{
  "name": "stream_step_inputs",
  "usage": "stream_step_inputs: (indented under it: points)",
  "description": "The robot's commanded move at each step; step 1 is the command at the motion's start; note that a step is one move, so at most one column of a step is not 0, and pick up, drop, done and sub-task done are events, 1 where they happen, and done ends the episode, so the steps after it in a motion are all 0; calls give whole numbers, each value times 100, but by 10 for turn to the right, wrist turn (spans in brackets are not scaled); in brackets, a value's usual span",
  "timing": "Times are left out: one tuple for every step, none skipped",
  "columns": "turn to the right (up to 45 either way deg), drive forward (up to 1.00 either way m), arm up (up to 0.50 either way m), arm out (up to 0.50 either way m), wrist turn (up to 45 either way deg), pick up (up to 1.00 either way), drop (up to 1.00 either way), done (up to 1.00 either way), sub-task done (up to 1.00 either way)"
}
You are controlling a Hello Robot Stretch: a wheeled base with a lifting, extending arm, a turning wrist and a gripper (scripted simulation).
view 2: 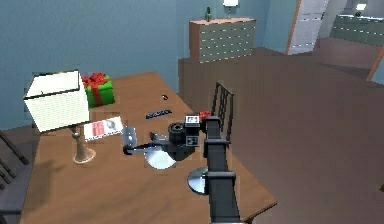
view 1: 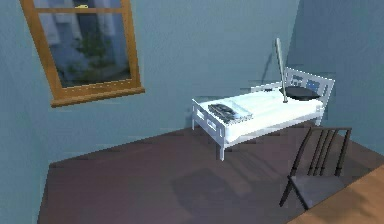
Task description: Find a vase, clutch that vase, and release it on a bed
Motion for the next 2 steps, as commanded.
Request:
stream_step_inputs:
  points:
    - [0, 0, 0, 0, 450, 0, 0, 0, 0]
    - [0, 0, 0, 0, 270, 0, 0, 0, 0]
